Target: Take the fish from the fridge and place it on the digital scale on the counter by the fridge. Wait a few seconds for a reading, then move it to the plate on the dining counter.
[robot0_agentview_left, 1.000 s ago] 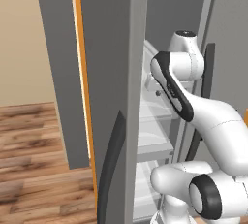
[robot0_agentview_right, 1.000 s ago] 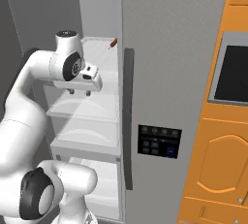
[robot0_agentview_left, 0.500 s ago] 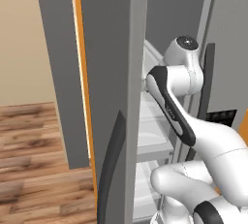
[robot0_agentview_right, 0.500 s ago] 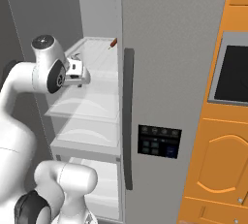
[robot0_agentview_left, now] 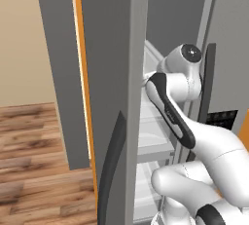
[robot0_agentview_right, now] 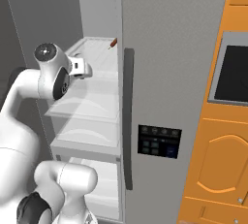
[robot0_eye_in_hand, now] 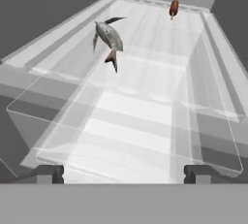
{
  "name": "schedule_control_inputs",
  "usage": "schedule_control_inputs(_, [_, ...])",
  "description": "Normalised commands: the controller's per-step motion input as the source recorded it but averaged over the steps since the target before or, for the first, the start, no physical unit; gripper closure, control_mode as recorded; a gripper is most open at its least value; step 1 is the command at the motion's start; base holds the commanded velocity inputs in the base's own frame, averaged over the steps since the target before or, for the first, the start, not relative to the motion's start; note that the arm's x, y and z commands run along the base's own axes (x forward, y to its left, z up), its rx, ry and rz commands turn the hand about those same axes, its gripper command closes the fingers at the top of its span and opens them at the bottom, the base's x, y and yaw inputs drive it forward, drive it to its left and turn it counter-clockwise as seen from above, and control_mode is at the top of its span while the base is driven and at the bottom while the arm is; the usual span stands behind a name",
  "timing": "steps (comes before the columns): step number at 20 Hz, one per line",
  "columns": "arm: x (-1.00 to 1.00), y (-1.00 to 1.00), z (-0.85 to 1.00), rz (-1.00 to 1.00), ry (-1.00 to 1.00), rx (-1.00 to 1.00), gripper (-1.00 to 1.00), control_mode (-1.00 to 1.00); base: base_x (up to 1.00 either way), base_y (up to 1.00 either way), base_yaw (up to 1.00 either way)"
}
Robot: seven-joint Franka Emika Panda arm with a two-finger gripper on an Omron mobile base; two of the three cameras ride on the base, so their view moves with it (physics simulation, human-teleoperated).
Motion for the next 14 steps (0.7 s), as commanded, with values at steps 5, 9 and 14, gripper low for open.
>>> schedule_control_inputs(5, [0.46, 0.08, 0.5, 0.01, 0.0, 0.0, -1.0, -1.0, 0.0, 0.0, 0.0])
schedule_control_inputs(9, [0.52, 0.11, 0.24, 0.01, 0.0, 0.0, -1.0, -1.0, 0.0, 0.0, 0.0])
schedule_control_inputs(14, [0.42, 0.28, 0.01, 0.05, 0.0, 0.0, -1.0, -1.0, 0.0, 0.0, 0.0])
